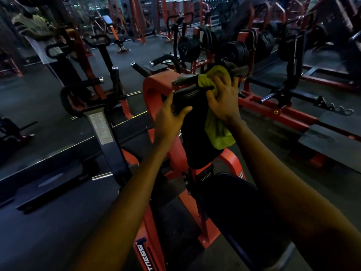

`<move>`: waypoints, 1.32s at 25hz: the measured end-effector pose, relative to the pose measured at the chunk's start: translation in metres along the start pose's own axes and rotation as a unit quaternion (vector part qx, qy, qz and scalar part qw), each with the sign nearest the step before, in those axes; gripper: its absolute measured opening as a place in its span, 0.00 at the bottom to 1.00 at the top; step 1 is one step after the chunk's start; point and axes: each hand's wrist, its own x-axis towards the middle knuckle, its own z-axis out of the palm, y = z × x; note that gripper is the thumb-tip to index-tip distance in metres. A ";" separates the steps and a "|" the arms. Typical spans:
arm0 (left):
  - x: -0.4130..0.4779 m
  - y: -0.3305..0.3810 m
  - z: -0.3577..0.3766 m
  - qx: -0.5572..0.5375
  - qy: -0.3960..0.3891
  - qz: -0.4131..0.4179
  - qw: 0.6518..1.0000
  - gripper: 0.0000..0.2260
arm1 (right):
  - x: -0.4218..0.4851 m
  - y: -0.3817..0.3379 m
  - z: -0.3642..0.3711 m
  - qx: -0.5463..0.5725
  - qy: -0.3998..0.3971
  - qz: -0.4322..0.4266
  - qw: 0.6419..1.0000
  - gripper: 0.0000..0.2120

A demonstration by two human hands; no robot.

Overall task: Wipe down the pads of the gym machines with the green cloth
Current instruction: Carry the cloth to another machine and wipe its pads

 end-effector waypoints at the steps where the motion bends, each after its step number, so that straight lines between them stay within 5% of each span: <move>1: -0.002 0.000 0.002 -0.008 0.009 -0.004 1.000 0.34 | 0.002 0.004 -0.001 0.024 0.011 0.036 0.999 0.22; 11: -0.087 -0.061 0.050 -0.053 0.032 -0.136 0.989 0.21 | -0.130 0.080 -0.007 0.100 -0.034 0.265 0.958 0.10; 15: -0.160 -0.089 0.081 0.064 0.008 -0.227 0.972 0.11 | -0.198 0.117 0.002 -0.038 -0.167 0.227 0.959 0.09; 18: -0.202 -0.114 0.108 0.071 -0.090 -0.292 0.949 0.01 | -0.249 0.137 0.005 -0.109 -0.330 0.188 0.919 0.25; 20: -0.238 -0.136 0.127 0.079 -0.168 -0.332 0.925 0.08 | -0.280 0.136 0.002 -0.146 -0.463 0.207 0.849 0.31; 22: -0.275 -0.160 0.145 0.086 -0.215 -0.350 0.908 0.20 | -0.301 0.135 0.003 -0.170 -0.510 0.211 0.816 0.39; 24: -0.306 -0.186 0.164 0.095 -0.223 -0.353 0.904 0.27 | -0.311 0.134 0.005 -0.189 -0.510 0.172 0.821 0.43; 27: -0.314 -0.166 0.165 0.095 -0.194 -0.347 0.912 0.30 | -0.315 0.145 0.007 -0.173 -0.491 0.115 0.846 0.33; 33: -0.319 -0.146 0.165 0.094 -0.202 -0.361 0.906 0.27 | -0.287 0.152 0.051 -0.149 -0.449 0.142 0.870 0.25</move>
